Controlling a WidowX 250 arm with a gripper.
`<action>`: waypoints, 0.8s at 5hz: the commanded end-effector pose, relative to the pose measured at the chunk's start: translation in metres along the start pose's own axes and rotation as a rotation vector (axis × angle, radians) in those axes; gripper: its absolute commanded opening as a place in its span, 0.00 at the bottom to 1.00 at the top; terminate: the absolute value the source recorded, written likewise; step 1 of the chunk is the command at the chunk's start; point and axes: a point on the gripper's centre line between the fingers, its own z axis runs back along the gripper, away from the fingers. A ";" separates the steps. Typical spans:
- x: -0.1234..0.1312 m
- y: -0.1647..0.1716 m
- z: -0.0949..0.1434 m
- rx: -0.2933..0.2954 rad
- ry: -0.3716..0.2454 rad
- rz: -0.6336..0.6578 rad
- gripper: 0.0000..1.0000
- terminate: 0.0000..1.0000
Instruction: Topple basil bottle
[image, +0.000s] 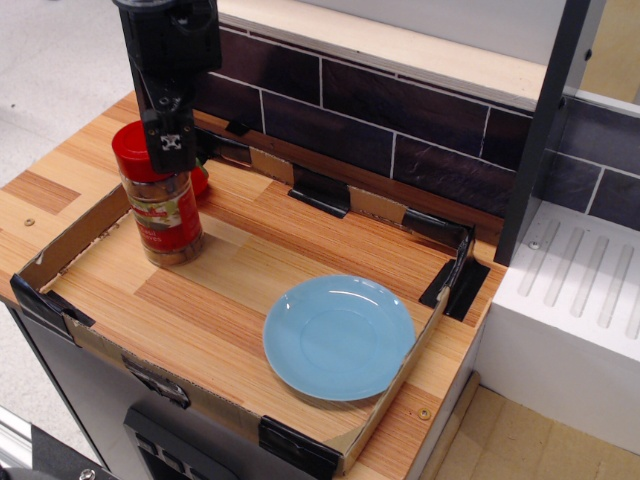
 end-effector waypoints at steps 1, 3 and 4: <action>-0.005 0.016 0.008 0.013 0.007 -0.032 1.00 0.00; -0.012 0.006 0.008 0.009 0.006 -0.054 1.00 0.00; -0.014 0.001 0.007 0.015 0.009 -0.058 1.00 0.00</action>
